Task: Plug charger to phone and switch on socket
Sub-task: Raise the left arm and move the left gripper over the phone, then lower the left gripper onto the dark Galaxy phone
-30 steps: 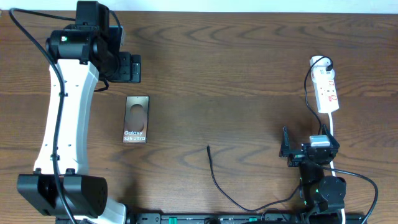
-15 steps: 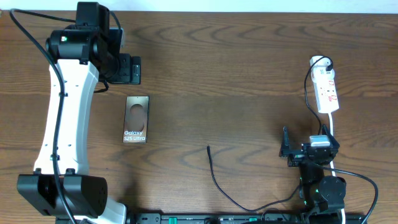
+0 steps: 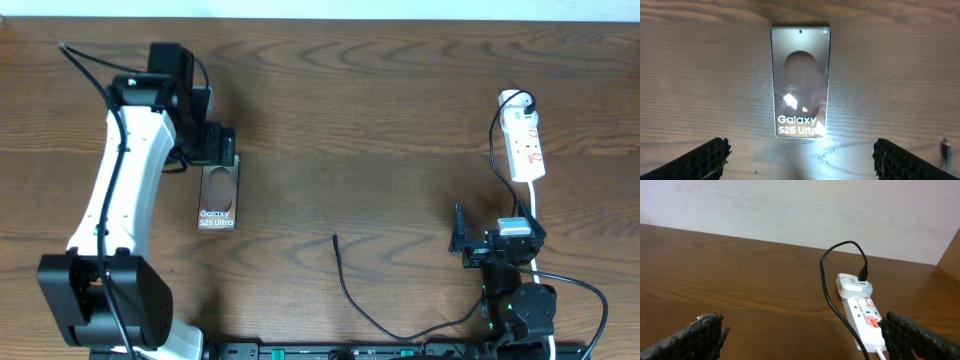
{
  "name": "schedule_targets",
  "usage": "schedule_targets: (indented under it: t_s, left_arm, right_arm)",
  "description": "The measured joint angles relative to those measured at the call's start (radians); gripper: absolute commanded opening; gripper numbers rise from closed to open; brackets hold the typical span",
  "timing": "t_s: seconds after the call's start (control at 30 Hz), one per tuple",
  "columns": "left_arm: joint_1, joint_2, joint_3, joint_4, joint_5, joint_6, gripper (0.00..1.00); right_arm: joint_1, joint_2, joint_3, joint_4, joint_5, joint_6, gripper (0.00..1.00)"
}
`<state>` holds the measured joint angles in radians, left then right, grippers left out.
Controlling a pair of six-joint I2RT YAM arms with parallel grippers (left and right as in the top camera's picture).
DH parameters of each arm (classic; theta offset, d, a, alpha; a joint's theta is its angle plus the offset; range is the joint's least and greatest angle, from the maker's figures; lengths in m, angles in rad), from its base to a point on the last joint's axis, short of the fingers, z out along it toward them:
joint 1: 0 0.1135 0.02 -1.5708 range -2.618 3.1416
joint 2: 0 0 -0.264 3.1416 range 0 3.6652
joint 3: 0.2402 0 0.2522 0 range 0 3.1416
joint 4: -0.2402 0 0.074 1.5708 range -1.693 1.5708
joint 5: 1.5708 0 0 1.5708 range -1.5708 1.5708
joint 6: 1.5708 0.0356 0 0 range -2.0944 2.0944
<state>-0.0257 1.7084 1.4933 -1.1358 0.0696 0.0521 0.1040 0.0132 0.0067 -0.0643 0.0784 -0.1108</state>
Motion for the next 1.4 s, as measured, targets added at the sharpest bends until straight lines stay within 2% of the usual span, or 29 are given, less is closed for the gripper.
schedule_targets:
  t_s: [0.27,0.77,1.17,1.4]
  left_arm:
    - [0.0,0.0,-0.157,0.153,0.0,0.0,0.94]
    - [0.0,0.0,-0.368,0.339,0.0,0.0,0.95]
    - [0.0,0.0,-0.453,0.46,-0.001,0.0,0.94]
    - [0.0,0.0,-0.456,0.472,-0.001,0.0,0.94]
  right_arm:
    - [0.0,0.0,0.0,0.0,0.0,0.0,0.99]
    - [0.0,0.0,0.0,0.0,0.0,0.0,0.99]
    - [0.0,0.0,0.0,0.0,0.0,0.0,0.99]
    - [0.0,0.0,0.0,0.0,0.0,0.0,0.99]
